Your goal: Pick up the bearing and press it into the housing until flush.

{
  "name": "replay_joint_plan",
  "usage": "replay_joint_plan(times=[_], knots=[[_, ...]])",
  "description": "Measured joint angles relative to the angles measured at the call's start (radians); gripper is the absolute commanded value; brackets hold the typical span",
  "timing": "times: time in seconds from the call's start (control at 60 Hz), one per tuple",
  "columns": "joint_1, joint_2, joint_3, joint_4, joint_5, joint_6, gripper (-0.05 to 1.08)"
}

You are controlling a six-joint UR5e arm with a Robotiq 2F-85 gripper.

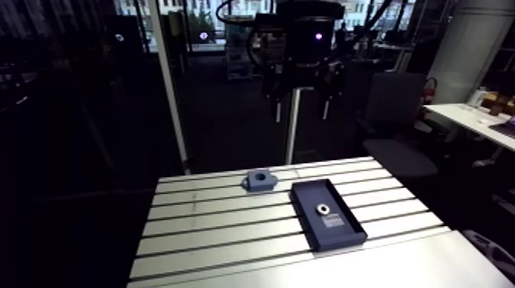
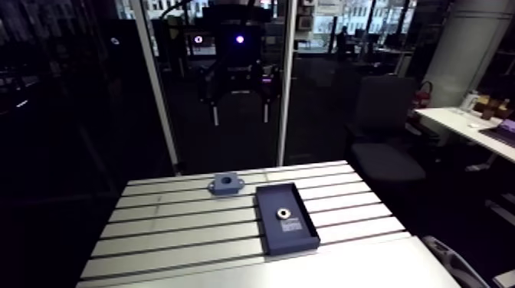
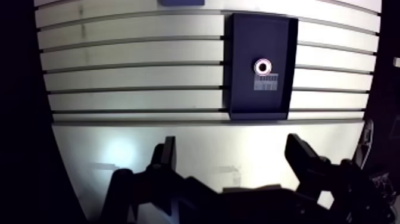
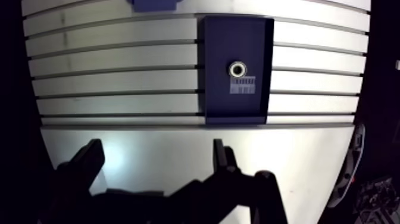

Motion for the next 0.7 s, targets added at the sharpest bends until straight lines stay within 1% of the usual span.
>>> replay_joint_plan(times=[0.2, 0.333, 0.467, 0.7], knots=[[-0.055, 0.017, 0.041, -0.071, 0.0, -0.061, 0.01], [-0.081, 0.033, 0.077, -0.131, -0.001, -0.093, 0.01], [-0.106, 0.056, 0.13, -0.223, -0.001, -0.129, 0.01], [-0.139, 0.095, 0.201, -0.351, 0.0, -0.161, 0.01]])
